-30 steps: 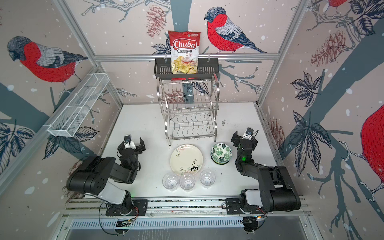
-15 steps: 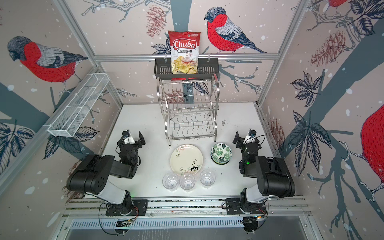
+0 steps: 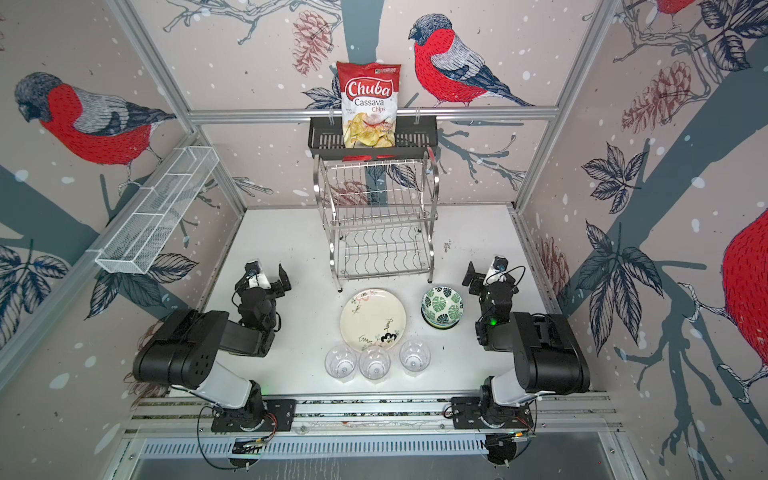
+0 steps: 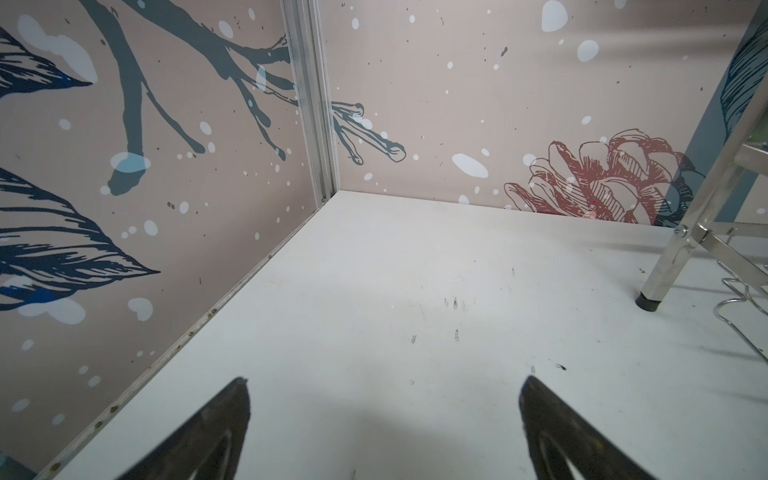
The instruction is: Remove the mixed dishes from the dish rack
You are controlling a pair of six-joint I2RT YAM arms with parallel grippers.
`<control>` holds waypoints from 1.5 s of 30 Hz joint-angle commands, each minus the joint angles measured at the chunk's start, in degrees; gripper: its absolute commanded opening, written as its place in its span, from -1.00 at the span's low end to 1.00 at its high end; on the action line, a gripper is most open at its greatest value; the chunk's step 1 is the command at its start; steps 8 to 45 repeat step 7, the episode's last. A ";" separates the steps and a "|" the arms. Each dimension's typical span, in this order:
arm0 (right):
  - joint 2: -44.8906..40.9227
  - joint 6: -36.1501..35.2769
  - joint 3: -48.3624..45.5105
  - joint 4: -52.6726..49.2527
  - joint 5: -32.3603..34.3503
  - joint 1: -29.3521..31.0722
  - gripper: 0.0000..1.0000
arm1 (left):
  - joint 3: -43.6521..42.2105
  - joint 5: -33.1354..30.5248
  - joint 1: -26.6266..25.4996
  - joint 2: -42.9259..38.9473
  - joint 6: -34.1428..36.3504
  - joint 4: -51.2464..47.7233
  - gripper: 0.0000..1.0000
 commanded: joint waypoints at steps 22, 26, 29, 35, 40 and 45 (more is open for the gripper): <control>-0.65 0.02 -0.30 0.02 -0.14 -0.48 0.99 | 0.01 -0.25 -0.09 0.02 0.29 1.39 0.99; -0.65 0.02 -0.30 0.02 -0.14 -0.48 0.99 | 0.01 -0.25 -0.09 0.02 0.29 1.39 0.99; -0.65 0.02 -0.30 0.02 -0.14 -0.48 0.99 | 0.01 -0.25 -0.09 0.02 0.29 1.39 0.99; -0.65 0.02 -0.30 0.02 -0.14 -0.48 0.99 | 0.01 -0.25 -0.09 0.02 0.29 1.39 0.99; -0.65 0.02 -0.30 0.02 -0.14 -0.48 0.99 | 0.01 -0.25 -0.09 0.02 0.29 1.39 0.99; -0.65 0.02 -0.30 0.02 -0.14 -0.48 0.99 | 0.01 -0.25 -0.09 0.02 0.29 1.39 0.99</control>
